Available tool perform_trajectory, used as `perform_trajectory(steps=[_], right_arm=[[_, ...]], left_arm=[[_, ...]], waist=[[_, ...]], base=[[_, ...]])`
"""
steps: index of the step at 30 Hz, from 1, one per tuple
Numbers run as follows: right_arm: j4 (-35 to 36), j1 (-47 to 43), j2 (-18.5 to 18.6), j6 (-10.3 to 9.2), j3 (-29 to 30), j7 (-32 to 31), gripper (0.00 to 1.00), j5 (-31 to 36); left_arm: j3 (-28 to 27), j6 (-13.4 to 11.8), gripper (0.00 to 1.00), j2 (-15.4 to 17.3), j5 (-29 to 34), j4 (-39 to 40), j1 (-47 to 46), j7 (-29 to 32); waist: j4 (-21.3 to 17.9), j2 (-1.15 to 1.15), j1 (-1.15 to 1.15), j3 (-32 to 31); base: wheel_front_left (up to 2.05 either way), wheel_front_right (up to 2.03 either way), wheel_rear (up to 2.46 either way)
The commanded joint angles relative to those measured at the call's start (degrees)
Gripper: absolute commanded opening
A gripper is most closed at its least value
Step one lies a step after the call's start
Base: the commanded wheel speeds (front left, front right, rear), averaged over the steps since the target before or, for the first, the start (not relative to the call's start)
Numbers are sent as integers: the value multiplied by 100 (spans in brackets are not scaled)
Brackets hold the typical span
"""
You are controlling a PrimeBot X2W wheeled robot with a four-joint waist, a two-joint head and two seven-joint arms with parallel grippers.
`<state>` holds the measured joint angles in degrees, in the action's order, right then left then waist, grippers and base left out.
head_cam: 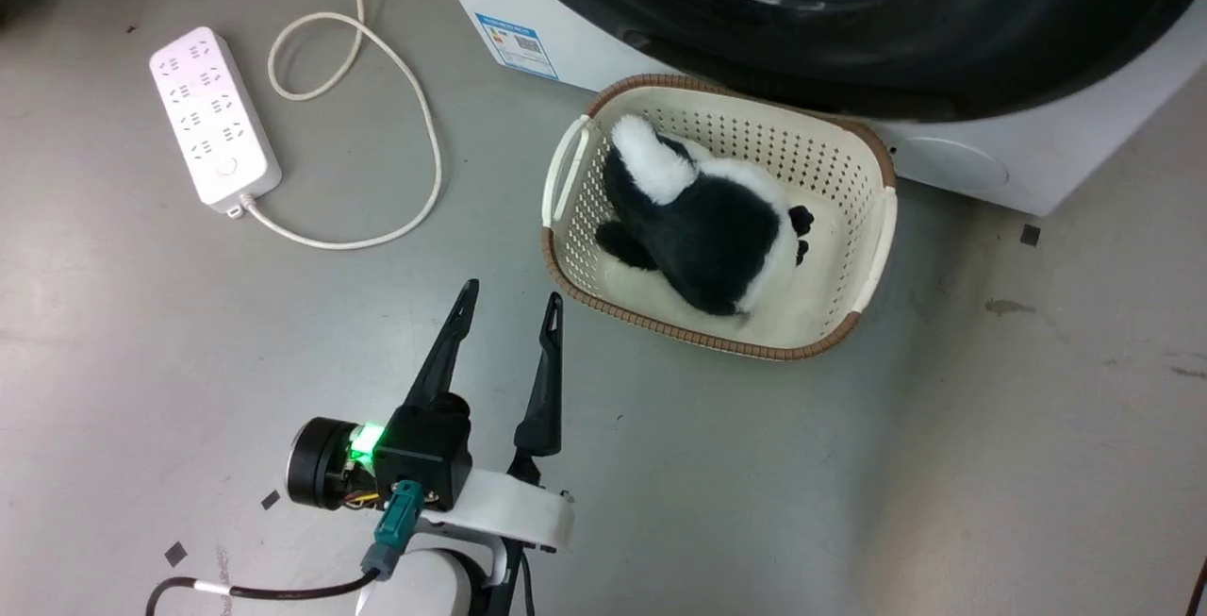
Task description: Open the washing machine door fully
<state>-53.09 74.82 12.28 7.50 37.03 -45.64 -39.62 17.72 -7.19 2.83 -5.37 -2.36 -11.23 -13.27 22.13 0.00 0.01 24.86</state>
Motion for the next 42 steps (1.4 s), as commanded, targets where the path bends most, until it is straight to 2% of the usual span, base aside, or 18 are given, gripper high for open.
perform_trajectory(steps=[1,8,12,16,19,23,30,35,39,40,41,42], right_arm=[[-188,-61,-133,-1,258,-483,0,-211],[178,-778,-590,-1,647,-1100,0,-587],[686,-1412,-848,-1,548,-1558,0,-666],[1046,-1990,-933,-1,318,-1911,0,-997],[857,-2297,-937,-1,-312,-2001,0,-1703],[835,-2802,-938,-1,-1477,-1819,0,-2745],[1454,-3845,-939,-1,-3638,-1163,0,-4417],[2038,-4449,-939,-1,-4777,-556,0,-5098],[2287,-4664,-939,-1,-5181,-82,0,-5110],[2332,-4684,-939,-1,-5177,82,19,-5024],[2350,-4712,-937,-1,-5150,214,100,-4967],[2393,-4724,-908,-1,-5114,353,100,-4886]], left_arm=[[54,-68,100,5,-44,-95,-100,-118],[-1,-37,100,6,12,-211,63,-173],[-74,7,100,15,45,-252,198,-173],[-138,47,100,37,81,-276,326,-173],[-169,78,100,48,99,-298,432,-173],[-158,134,100,50,133,-345,551,-173],[28,294,100,60,217,-487,739,-173],[95,263,100,43,168,-502,857,-173],[70,266,100,41,142,-508,903,-173],[34,264,100,45,126,-490,908,-173],[0,263,100,59,117,-480,919,-173],[-38,258,100,78,113,-468,929,-173]], waist=[[35,0,-1,-234],[-31,0,-1,-747],[-103,0,-1,-1042],[-151,0,-1,-1293],[-176,0,-1,-1412],[-185,0,-1,-1534],[-143,0,-1,-1715],[-128,0,-1,-1813],[-153,0,-1,-1877],[-172,0,-1,-1904],[-194,0,-1,-1926],[-223,0,-1,-1950]], base=[[0,0,0],[0,0,0],[0,0,0],[0,0,0],[0,0,0],[0,0,0],[0,0,0],[0,0,0],[0,0,0],[0,0,0],[0,0,0],[0,0,0]])
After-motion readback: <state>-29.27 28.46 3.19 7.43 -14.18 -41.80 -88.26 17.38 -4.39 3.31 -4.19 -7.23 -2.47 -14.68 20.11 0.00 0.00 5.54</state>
